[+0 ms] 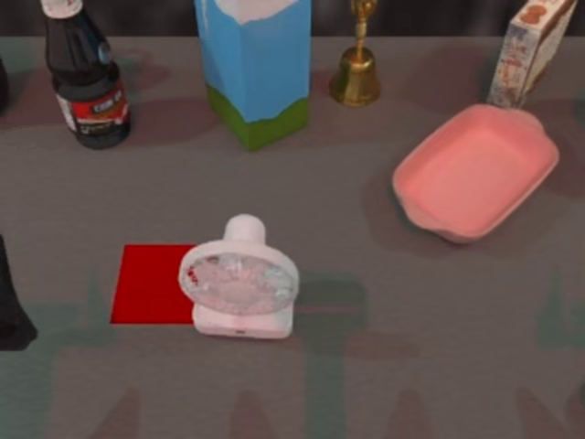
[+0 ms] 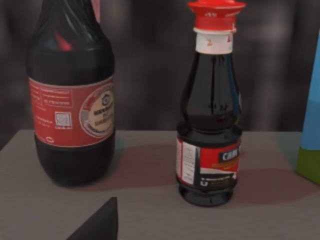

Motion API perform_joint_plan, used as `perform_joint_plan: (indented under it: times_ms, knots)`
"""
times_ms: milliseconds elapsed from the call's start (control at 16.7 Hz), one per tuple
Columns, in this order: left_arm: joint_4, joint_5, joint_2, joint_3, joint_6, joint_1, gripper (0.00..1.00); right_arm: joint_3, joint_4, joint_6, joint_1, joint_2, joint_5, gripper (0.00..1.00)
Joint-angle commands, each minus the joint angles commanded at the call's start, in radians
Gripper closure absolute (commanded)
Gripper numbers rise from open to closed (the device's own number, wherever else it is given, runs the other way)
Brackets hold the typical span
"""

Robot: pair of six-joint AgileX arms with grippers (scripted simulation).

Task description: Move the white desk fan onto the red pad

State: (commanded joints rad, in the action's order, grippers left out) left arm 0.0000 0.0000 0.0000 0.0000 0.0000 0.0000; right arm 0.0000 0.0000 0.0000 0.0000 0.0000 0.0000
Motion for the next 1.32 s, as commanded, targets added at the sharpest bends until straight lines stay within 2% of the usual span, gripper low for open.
perform_joint_plan:
  times_ms: [240, 480, 1320]
  knots:
    - [-0.029, 0.002, 0.031, 0.029, 0.020, -0.016, 0.00, 0.000, 0.000, 0.000, 0.000, 0.000, 0.000, 0.00]
    - [-0.191, 0.004, 0.219, 0.210, 0.130, -0.095, 0.00, 0.000, 0.000, 0.000, 0.000, 0.000, 0.000, 0.00]
    - [-1.170, -0.014, 1.529, 1.386, 0.774, -0.538, 0.00, 0.000, 0.000, 0.000, 0.000, 0.000, 0.000, 0.00]
